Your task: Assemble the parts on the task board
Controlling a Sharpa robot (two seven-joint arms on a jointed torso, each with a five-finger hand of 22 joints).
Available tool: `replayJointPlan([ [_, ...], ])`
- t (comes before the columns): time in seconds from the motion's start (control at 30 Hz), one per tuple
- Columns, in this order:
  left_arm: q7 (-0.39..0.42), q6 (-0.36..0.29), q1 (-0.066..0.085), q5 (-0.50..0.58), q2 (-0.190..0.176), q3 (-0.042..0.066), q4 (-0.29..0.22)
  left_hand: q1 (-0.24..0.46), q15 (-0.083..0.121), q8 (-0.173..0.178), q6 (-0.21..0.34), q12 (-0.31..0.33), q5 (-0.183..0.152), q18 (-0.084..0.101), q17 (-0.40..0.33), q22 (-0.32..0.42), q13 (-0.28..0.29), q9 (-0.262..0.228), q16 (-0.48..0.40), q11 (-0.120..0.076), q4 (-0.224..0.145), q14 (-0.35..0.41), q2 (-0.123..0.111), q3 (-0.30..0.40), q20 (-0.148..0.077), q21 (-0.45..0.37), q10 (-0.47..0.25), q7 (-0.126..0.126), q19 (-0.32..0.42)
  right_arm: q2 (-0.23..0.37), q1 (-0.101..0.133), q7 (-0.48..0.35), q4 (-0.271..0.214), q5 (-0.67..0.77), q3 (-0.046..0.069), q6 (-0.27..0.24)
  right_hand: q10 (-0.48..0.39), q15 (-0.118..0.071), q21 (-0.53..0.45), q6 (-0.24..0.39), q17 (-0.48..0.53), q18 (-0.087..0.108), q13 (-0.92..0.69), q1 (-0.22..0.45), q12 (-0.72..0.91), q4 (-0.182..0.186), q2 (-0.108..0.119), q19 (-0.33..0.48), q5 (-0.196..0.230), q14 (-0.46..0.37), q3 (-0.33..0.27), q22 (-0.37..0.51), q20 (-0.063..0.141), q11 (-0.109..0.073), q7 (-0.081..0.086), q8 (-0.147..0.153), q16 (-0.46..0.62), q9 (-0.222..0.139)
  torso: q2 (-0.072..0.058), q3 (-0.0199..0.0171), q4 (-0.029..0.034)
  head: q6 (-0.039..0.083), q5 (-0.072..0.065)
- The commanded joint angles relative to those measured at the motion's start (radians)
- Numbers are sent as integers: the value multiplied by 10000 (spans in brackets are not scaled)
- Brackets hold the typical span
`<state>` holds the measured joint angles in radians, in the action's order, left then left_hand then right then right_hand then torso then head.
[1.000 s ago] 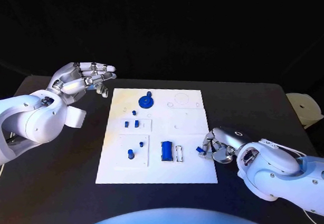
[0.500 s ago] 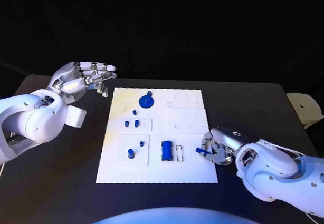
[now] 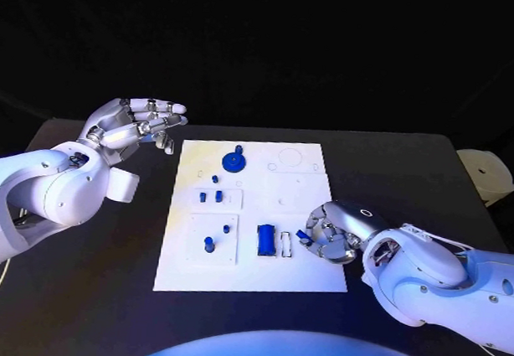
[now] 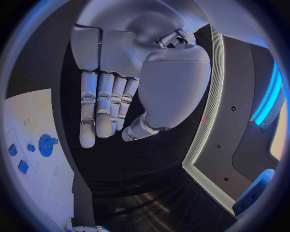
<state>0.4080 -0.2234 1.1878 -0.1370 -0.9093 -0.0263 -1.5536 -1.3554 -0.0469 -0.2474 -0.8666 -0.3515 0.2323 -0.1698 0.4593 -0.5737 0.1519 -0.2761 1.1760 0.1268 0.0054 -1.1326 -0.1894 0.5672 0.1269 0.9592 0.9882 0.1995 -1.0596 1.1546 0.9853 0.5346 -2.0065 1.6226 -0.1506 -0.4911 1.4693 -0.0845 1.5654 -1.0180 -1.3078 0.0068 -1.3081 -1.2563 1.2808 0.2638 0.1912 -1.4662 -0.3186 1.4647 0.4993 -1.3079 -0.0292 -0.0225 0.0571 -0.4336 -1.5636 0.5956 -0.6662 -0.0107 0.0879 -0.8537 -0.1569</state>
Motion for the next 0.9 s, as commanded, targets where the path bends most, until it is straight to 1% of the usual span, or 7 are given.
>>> replayJointPlan([
  [0.03, 90, 118, 6, 12, 30, 6, -23, 18, 18, -67, 48, -67, 65, -158, -12, 11, 9, 13, 58, 12, 9, 84, 65, -48, 38, -37, -65, -4, 13, -211, 13, 86, -29, -526, 4, -495, 71, -14, 54, 25, -2555, -68, -1137, 152, 33, -849, 24, -1046, 81, 1044, 931, -2629, 81, -12, -64, -29, -39, 260, -8, 10, 0, -24, -10],
  [0.2, 84, 132, 6, 12, 45, 6, -27, 18, 18, -67, 48, -67, 65, -158, -12, 11, 9, 13, 58, 12, 9, 84, 65, -48, 38, -37, -65, -4, 13, -532, 23, 100, 86, -962, 7, -463, 76, -16, 54, 15, -2559, -68, -1147, 272, 44, -819, 54, -1046, 115, 1045, 923, -2629, 84, -14, -66, -31, -41, 264, -7, 1, 14, -43, -10],
  [0.3, 85, 133, 6, 11, 47, 6, -32, 18, 18, -67, 48, -67, 65, -158, -12, 11, 9, 13, 58, 12, 9, 84, 65, -48, 38, -37, -65, -4, 13, -678, 24, 108, 205, -1159, 8, -336, 71, -17, 54, 8, -2556, -68, -1143, 387, 30, -782, 71, -1046, 143, 1045, 912, -2629, 85, -14, -66, -28, -40, 264, -4, 18, 10, -50, 11],
  [0.43, 81, 132, 6, 11, 39, 7, -41, 18, 18, -67, 48, -67, 65, -158, -12, 11, 9, 13, 58, 12, 9, 84, 65, -48, 38, -37, -65, -4, 13, -848, 13, 118, 347, -1336, 7, -128, 78, -15, 54, -6, -2556, -68, -1160, 564, 50, -716, 83, -1046, 120, 1045, 883, -2629, 86, -12, -65, -22, -40, 262, -14, 5, 4, -67, 43],
  [0.5, 78, 132, 6, 11, 34, 7, -44, 18, 18, -67, 48, -67, 65, -158, -12, 11, 9, 13, 58, 12, 9, 84, 65, -48, 38, -37, -65, -4, 13, -915, 7, 121, 390, -1394, 7, -28, 86, -20, 54, -35, -2552, -68, -1178, 761, 65, -681, 107, -1046, -312, 1044, 766, -2629, 91, -17, -71, -25, -38, 270, -18, 0, -10, -76, 57],
  [0.57, 74, 138, 6, 12, 32, 7, -47, 18, 18, -67, 48, -67, 65, -158, -12, 11, 9, 13, 58, 12, 9, 84, 65, -48, 38, -37, -65, -4, 13, -968, 3, 126, 432, -1438, 7, 73, 91, -19, 54, -45, -2556, -68, -1185, 834, 75, -649, 94, -1046, -356, 1045, 720, -2629, 92, -15, -68, -25, -40, 271, -15, 0, -12, -84, 55],
  [0.9, 49, 164, 7, 12, 18, 7, -57, 12, 19, -75, 53, -92, 65, -159, -20, 13, 13, 15, 70, 14, 5, 86, 70, -45, 37, -37, -83, -1, 9, -1086, -2, 195, 642, -1317, 7, 463, 185, -42, 54, -202, -2559, -68, -1327, 1224, 321, -415, -46, -1046, -142, 1045, 472, -2629, 107, -48, -114, -96, -41, 300, -8, -6, -8, -117, 51],
])
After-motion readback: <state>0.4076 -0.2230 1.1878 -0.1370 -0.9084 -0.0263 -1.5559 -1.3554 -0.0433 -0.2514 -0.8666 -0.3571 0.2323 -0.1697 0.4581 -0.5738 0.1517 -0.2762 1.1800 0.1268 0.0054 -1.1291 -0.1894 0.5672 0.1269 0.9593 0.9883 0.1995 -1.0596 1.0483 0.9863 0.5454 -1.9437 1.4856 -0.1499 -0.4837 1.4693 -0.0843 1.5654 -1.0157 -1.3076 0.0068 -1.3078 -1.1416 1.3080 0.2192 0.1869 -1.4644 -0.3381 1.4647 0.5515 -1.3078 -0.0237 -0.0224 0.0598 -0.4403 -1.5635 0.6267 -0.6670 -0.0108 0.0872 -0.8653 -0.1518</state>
